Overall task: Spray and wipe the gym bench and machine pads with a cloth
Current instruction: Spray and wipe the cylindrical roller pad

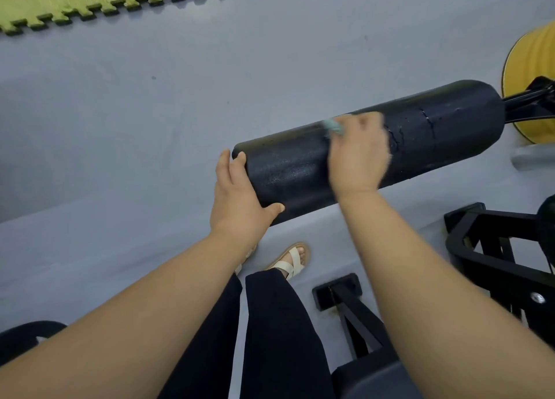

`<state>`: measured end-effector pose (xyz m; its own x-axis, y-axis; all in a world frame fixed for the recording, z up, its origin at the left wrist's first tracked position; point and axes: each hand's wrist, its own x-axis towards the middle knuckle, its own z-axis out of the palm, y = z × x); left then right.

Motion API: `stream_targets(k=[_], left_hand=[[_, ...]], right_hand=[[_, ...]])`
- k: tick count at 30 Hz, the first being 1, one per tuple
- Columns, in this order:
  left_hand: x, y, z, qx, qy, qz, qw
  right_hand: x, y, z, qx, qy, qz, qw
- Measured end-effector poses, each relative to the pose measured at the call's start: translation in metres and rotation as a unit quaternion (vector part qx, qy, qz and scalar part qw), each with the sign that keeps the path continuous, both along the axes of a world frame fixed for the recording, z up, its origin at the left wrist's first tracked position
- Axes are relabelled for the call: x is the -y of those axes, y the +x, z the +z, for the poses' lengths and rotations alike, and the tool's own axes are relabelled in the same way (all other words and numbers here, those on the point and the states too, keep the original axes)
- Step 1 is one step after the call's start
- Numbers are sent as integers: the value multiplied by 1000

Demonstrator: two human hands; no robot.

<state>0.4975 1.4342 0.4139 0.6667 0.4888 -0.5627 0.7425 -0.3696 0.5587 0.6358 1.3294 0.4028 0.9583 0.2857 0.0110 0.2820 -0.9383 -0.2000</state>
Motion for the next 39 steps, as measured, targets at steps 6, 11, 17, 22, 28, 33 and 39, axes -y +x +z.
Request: stream_targets(k=[6, 11, 17, 22, 28, 33, 39], left_hand=[[12, 24, 9, -30, 140, -135, 981], [29, 52, 14, -22, 216, -274, 937], [42, 72, 11, -20, 209, -303, 930], [52, 83, 10, -48, 204, -277, 938], [50, 92, 12, -75, 217, -286, 930], [55, 110, 17, -85, 189, -298, 932], [66, 128, 11, -88, 183, -308, 929]], right_hand=[[-19, -42, -6, 23, 98, 214, 972], [47, 25, -5, 78, 45, 186, 978], [108, 85, -4, 50, 28, -110, 992], [42, 14, -10, 45, 88, 40, 994], [101, 50, -11, 77, 88, 217, 969], [156, 108, -18, 81, 116, -46, 989], [89, 63, -14, 54, 120, -10, 991]])
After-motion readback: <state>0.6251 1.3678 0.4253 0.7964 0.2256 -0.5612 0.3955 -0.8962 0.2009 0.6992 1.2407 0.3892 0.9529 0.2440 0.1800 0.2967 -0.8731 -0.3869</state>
